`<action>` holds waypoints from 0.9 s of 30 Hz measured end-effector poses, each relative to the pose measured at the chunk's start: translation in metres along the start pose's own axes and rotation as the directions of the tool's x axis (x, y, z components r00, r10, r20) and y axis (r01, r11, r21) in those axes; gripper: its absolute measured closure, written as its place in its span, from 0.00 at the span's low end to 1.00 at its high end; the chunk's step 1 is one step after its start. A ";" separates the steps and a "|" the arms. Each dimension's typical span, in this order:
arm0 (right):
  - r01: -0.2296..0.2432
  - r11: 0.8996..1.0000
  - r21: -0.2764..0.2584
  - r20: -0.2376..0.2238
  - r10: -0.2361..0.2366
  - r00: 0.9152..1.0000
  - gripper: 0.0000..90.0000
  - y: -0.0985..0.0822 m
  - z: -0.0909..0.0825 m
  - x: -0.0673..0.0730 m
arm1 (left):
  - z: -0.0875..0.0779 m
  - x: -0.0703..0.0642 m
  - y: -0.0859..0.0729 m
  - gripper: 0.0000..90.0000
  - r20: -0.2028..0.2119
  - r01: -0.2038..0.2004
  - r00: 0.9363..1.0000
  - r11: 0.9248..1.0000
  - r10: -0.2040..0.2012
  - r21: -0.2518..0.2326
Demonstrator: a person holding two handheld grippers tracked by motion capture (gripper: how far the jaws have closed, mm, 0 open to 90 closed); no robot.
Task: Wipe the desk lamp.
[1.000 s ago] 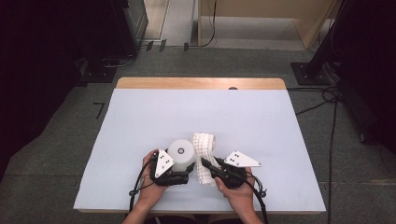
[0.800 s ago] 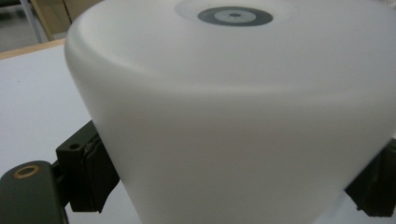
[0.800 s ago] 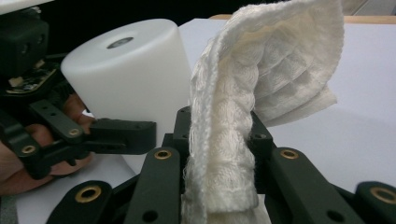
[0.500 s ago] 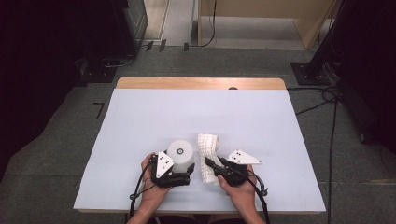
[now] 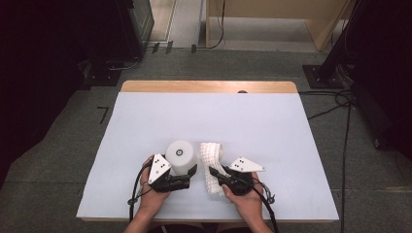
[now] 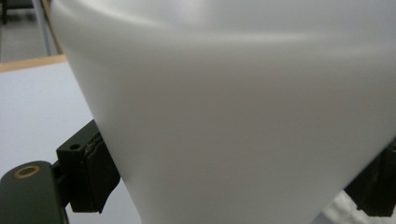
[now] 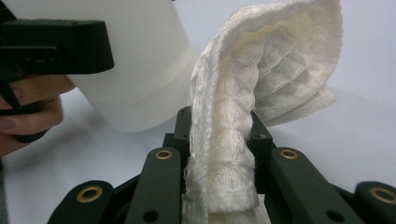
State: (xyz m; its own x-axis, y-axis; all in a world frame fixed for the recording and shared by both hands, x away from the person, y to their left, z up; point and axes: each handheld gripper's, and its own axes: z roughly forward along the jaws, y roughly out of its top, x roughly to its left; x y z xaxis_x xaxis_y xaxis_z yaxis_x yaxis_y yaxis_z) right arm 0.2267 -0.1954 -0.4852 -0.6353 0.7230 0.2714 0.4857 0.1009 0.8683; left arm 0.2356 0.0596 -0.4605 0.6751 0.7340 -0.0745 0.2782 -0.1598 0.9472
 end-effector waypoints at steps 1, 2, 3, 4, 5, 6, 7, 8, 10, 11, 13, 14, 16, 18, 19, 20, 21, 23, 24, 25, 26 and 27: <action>0.006 1.000 -0.009 -0.013 -0.007 1.000 0.81 0.000 0.001 0.001 | 0.000 0.000 0.000 0.09 0.013 -0.003 1.000 1.000 0.003 0.000; 0.012 1.000 -0.011 -0.024 -0.012 1.000 0.81 0.000 0.001 0.004 | 0.000 -0.001 0.000 0.09 0.017 -0.006 1.000 1.000 0.006 0.001; 0.018 1.000 -0.016 -0.030 -0.018 0.999 0.81 0.001 0.001 0.005 | 0.001 -0.002 -0.001 0.09 0.023 -0.010 1.000 1.000 0.010 0.007; 0.024 0.999 -0.023 -0.038 -0.025 0.999 0.81 0.001 0.001 0.007 | 0.002 -0.002 -0.002 0.09 0.028 -0.013 1.000 1.000 0.013 0.012; 0.031 0.999 -0.025 -0.040 -0.032 0.999 0.82 0.002 0.000 0.009 | 0.003 -0.003 -0.002 0.09 0.034 -0.018 0.999 1.000 0.017 0.016; 0.041 0.999 -0.025 -0.035 -0.042 0.998 0.82 0.003 -0.001 0.010 | 0.003 -0.003 -0.003 0.09 0.041 -0.021 0.999 1.000 0.020 0.022; 0.055 0.998 -0.026 -0.031 -0.056 0.998 0.82 0.004 -0.002 0.012 | 0.004 -0.003 -0.003 0.09 0.046 -0.021 0.999 0.999 0.020 0.027; 0.064 0.997 -0.037 -0.032 -0.066 0.997 0.82 0.005 -0.003 0.013 | 0.005 -0.004 -0.003 0.09 0.050 -0.026 0.998 0.999 0.024 0.031; 0.069 0.996 -0.058 -0.039 -0.072 0.997 0.82 0.008 -0.007 0.014 | 0.006 -0.005 -0.005 0.09 0.054 -0.032 0.998 0.999 0.030 0.039; 0.073 0.995 -0.072 -0.046 -0.077 0.996 0.82 0.010 -0.009 0.014 | 0.007 -0.005 -0.005 0.09 0.061 -0.038 0.998 0.998 0.035 0.050; 0.080 0.991 -0.104 -0.054 -0.086 0.995 0.82 0.015 -0.015 0.015 | 0.009 -0.007 -0.007 0.09 0.071 -0.046 0.997 0.997 0.042 0.064; 0.092 0.989 -0.119 -0.056 -0.100 0.993 0.82 0.018 -0.018 0.015 | 0.011 -0.007 -0.008 0.09 0.077 -0.042 0.996 0.997 0.037 0.065; 0.104 0.985 -0.138 -0.057 -0.113 0.992 0.82 0.021 -0.023 0.016 | 0.014 -0.009 -0.010 0.09 0.086 -0.043 0.996 0.996 0.036 0.084; 0.115 0.980 -0.163 -0.059 -0.126 0.990 0.82 0.025 -0.028 0.016 | 0.016 -0.011 -0.012 0.09 0.087 -0.066 0.995 0.993 0.057 0.103; 0.119 0.979 -0.168 -0.061 -0.130 0.990 0.82 0.026 -0.030 0.016 | 0.017 -0.012 -0.012 0.09 0.086 -0.073 0.994 0.991 0.064 0.110; 0.120 0.979 -0.168 -0.062 -0.132 0.989 0.82 0.027 -0.031 0.016 | 0.017 -0.012 -0.012 0.09 0.085 -0.076 0.994 0.991 0.067 0.112; 0.119 0.979 -0.164 -0.062 -0.131 0.989 0.82 0.027 -0.031 0.015 | 0.017 -0.012 -0.012 0.09 0.086 -0.075 0.994 0.991 0.066 0.110; 0.115 0.982 -0.151 -0.064 -0.126 0.990 0.82 0.025 -0.029 0.014 | 0.015 -0.010 -0.010 0.09 0.084 -0.071 0.994 0.993 0.063 0.096; 0.108 0.985 -0.136 -0.071 -0.119 0.990 0.82 0.024 -0.026 0.013 | 0.014 -0.009 -0.009 0.09 0.083 -0.066 0.995 0.994 0.058 0.089; 0.111 0.987 -0.118 -0.071 -0.120 0.990 0.82 0.022 -0.023 0.011 | 0.012 -0.008 -0.008 0.09 0.083 -0.063 0.995 0.995 0.056 0.080; 0.112 0.988 -0.105 -0.069 -0.119 0.990 0.82 0.019 -0.020 0.010 | 0.011 -0.008 -0.007 0.09 0.080 -0.057 0.995 0.996 0.052 0.074; 0.106 0.991 -0.087 -0.070 -0.112 0.991 0.82 0.017 -0.017 0.009 | 0.010 -0.006 -0.006 0.09 0.077 -0.058 0.996 0.996 0.053 0.064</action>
State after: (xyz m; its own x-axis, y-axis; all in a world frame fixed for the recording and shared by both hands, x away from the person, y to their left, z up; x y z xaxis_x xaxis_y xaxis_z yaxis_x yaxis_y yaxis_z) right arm 0.2191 -0.1994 -0.4610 -0.7265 0.6572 0.2009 0.3617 0.1171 0.9249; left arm 0.2365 0.0493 -0.4688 0.7394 0.6716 -0.0475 0.2813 -0.2441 0.9281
